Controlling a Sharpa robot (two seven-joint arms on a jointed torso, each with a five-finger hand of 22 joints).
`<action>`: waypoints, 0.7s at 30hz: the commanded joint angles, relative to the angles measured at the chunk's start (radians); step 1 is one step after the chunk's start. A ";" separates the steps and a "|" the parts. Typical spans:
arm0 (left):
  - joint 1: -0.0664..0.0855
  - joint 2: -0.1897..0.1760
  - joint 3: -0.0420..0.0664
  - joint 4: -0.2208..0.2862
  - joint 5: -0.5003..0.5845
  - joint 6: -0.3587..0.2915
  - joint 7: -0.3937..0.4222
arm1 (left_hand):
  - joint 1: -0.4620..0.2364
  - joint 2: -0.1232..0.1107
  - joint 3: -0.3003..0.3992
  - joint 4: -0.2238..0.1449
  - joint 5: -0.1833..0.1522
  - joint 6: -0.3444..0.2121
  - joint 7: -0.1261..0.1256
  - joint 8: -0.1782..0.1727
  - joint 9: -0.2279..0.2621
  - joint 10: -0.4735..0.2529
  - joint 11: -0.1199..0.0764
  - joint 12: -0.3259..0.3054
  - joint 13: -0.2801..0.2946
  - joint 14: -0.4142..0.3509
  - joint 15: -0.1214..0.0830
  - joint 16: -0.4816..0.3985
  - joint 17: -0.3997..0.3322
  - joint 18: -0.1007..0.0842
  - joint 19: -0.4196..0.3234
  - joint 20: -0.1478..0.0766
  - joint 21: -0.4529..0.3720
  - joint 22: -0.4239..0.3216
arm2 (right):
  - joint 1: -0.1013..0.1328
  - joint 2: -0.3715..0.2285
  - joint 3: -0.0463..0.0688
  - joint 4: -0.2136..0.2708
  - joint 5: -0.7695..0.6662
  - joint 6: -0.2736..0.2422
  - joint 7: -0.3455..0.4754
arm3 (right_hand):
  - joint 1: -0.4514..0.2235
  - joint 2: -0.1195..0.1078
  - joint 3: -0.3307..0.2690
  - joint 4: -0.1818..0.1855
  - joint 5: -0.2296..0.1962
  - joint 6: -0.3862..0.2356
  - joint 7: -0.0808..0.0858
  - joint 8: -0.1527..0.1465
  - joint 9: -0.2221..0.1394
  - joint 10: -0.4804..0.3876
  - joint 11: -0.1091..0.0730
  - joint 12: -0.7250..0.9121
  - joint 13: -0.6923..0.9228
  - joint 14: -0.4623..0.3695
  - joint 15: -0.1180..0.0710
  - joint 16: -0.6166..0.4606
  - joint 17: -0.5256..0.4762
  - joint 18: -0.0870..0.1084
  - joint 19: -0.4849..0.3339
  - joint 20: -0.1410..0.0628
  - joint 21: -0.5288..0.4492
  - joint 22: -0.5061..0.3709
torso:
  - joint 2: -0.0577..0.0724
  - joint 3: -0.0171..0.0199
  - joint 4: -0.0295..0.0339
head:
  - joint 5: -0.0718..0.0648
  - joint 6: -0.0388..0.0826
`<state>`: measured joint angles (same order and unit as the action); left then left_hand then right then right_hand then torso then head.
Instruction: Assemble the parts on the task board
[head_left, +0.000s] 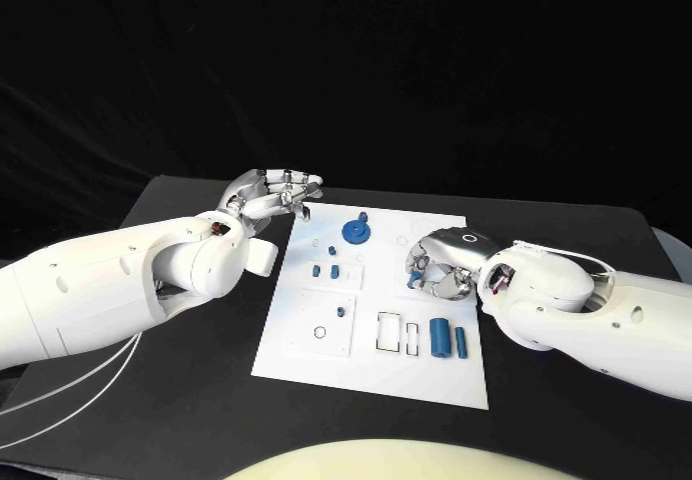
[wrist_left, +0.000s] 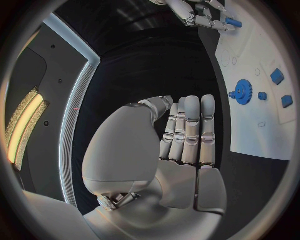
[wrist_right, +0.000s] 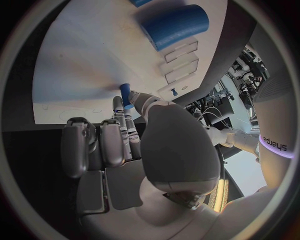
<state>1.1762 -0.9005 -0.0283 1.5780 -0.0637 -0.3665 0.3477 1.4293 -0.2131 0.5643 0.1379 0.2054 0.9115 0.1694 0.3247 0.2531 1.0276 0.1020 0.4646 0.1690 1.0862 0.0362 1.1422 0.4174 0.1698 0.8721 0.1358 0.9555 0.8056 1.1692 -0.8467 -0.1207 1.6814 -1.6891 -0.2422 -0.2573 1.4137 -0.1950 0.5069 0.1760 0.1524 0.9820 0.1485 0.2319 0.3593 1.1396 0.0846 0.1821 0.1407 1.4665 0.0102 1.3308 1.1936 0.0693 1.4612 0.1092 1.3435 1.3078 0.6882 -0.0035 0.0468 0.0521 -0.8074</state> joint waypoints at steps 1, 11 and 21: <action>-0.002 0.001 0.001 0.002 -0.007 0.019 0.004 | 0.005 0.002 0.001 -0.005 0.002 -0.002 0.004 0.000 0.000 -0.007 0.001 0.003 0.002 0.000 -0.002 -0.003 -0.002 0.014 0.006 -0.001 -0.003 0.000 | -0.003 0.005 0.000 -0.002 -0.018 0.026 -0.006 | 0.008 -0.002 0.009 0.000 -0.005 0.010 -0.001 0.005 0.002 0.009 -0.002 -0.006 -0.001 0.024 -0.008 0.006 0.003 -0.021 0.013 -0.003 0.008 0.165 | 0.000 0.0003 -0.0003 | 0.000 -0.001; -0.002 0.001 0.001 0.002 -0.007 0.019 0.003 | 0.005 0.003 0.001 -0.005 0.002 -0.002 0.004 0.000 0.001 -0.007 0.001 0.004 0.002 0.001 -0.002 -0.003 -0.002 0.014 0.006 -0.001 -0.003 0.000 | -0.011 0.012 -0.001 -0.008 -0.022 0.015 -0.009 | 0.004 0.005 0.025 -0.004 -0.009 0.037 -0.007 0.019 0.009 0.035 -0.008 -0.005 0.000 0.026 -0.012 0.011 0.010 -0.024 0.020 -0.006 0.026 0.175 | -0.001 -0.0003 0.0008 | -0.002 -0.003; -0.002 0.000 0.001 0.002 -0.007 0.018 0.003 | 0.005 0.003 0.001 -0.005 0.002 -0.002 0.004 0.000 0.001 -0.007 0.001 0.004 0.002 0.001 -0.002 -0.003 -0.002 0.014 0.006 -0.001 -0.003 0.000 | -0.015 0.002 -0.001 0.020 -0.017 -0.078 -0.019 | -0.009 0.018 0.032 -0.001 -0.008 0.060 -0.019 0.035 0.020 0.068 -0.019 0.001 0.006 0.030 -0.021 0.017 0.019 -0.030 0.033 -0.013 0.054 0.189 | -0.001 0.0002 0.0004 | 0.000 -0.005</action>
<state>1.1762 -0.9013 -0.0282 1.5780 -0.0658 -0.3643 0.3457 1.4293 -0.2131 0.5643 0.1379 0.2054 0.9115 0.1694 0.3247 0.2531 1.0277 0.1020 0.4646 0.1698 1.0862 0.0362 1.1422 0.4174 0.1699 0.8721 0.1358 0.9555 0.8055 1.1558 -0.8449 -0.1206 1.6920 -1.6966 -0.2715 -0.2689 1.4065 -0.1883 0.5354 0.1750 0.1444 1.0335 0.1277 0.2628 0.3756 1.2000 0.0650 0.1800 0.1445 1.4665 -0.0041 1.3415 1.2113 0.0533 1.4670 0.1033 1.3914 1.3075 0.6876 -0.0035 0.0474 0.0513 -0.8121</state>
